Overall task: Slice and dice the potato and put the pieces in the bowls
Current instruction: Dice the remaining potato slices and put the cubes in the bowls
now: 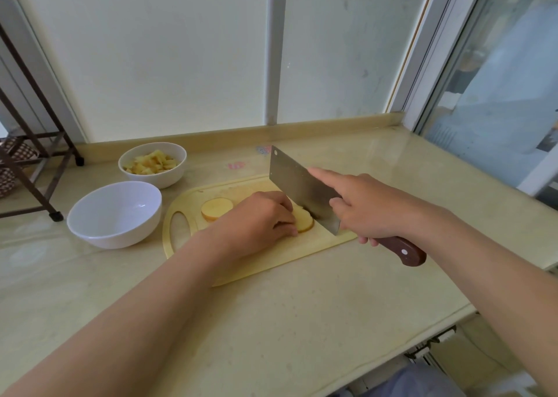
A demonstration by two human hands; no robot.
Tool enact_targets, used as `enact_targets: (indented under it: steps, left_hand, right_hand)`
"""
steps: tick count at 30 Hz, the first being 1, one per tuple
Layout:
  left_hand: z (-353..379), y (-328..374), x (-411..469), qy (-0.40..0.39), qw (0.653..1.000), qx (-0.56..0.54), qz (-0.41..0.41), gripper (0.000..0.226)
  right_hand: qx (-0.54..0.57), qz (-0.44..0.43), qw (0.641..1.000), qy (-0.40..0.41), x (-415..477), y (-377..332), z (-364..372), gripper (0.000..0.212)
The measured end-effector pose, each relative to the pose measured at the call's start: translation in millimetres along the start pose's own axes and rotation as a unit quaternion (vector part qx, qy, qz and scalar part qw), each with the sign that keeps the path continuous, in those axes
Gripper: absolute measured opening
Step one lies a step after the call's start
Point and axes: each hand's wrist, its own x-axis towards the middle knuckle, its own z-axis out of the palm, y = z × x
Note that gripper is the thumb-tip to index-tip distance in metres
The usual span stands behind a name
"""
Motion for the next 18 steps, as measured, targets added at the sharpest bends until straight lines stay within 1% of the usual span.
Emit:
enact_targets:
  steps: [3, 7, 8, 11, 13, 16, 18]
  left_hand:
    - [-0.3, 0.3, -0.5, 0.004, 1.000, 0.000, 0.005, 0.027]
    - [0.4, -2.3, -2.3, 0.004, 1.000, -0.005, 0.009, 0.024]
    - [1.0, -3.2, -2.6, -0.001, 1.000, -0.005, 0.010, 0.028]
    - [1.2, -3.2, -1.8, -0.015, 1.000, -0.013, 0.012, 0.050]
    - [1.7, -3.6, -1.3, -0.007, 1.000, -0.019, 0.016, 0.055]
    - [2.7, -4.3, -1.7, 0.011, 1.000, -0.020, 0.018, 0.054]
    - [3.5, -4.5, -1.7, 0.025, 0.999, -0.017, 0.023, 0.045]
  right_hand:
    - [0.000, -0.001, 1.000, -0.001, 0.7, -0.1, -0.5, 0.069]
    - [0.002, 0.001, 1.000, -0.002, 1.8, 2.3, -0.5, 0.069]
    - [0.005, 0.001, 1.000, -0.001, 2.4, 3.3, -0.3, 0.069]
    - [0.013, -0.001, 1.000, 0.001, 4.8, 6.8, 0.0, 0.068]
    - [0.014, -0.004, 1.000, 0.000, 5.4, 8.2, -0.3, 0.068]
    - [0.000, -0.012, 1.000, -0.005, 4.6, 7.6, -0.4, 0.067]
    - [-0.014, -0.018, 1.000, -0.010, 4.0, 7.3, -1.0, 0.067]
